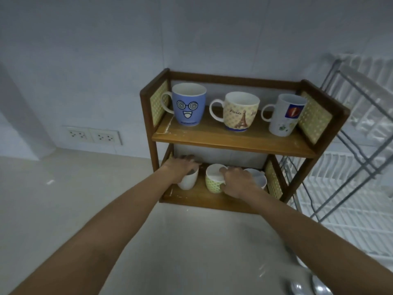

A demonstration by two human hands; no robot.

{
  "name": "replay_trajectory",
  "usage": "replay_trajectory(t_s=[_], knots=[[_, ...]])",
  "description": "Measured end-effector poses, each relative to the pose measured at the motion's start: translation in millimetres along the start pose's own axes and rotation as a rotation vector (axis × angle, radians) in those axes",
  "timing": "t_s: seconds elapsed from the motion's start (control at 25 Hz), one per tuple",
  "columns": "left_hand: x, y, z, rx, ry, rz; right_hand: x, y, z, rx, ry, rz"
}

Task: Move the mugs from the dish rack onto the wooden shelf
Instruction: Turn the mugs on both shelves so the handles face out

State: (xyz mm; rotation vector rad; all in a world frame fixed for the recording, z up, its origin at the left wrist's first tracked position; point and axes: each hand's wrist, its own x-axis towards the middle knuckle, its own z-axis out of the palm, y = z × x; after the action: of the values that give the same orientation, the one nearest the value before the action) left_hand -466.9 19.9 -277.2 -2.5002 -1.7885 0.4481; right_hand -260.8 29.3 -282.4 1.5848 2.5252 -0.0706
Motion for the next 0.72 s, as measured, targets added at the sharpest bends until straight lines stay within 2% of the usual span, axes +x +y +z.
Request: replay_trajectory(t_s=[0.12, 0.2, 0.24, 0.4, 0.56, 0.64, 0.72], knots=[[20, -5, 4, 0.003, -0.17, -0.021, 26, -6, 5, -0.059, -0.102, 0.108], [28, -11, 7, -0.137, -0.215, -0.048, 40, -9, 10, -0.076, -0.175, 0.131], [32, -15, 6, -0.181, -0.22, -0.064, 45, -9, 11, -0.073, -0.195, 0.126], [40, -18, 4, -0.052, -0.232, -0.165, 55, -4, 9, -0.003, -0.223, 0.093], [45, -16, -4, -0.097, -0.185, -0.319, 58, 6, 3, -0.09, -0.272, -0.03], [46, -23, -12, -0.156, -0.172, -0.268, 62, 6, 2, -0.043, -0.314, 0.018], [44, -26, -14, -0.256, -0.263, -0.153, 66, -2, 4, -0.003, -0.284, 0.104]])
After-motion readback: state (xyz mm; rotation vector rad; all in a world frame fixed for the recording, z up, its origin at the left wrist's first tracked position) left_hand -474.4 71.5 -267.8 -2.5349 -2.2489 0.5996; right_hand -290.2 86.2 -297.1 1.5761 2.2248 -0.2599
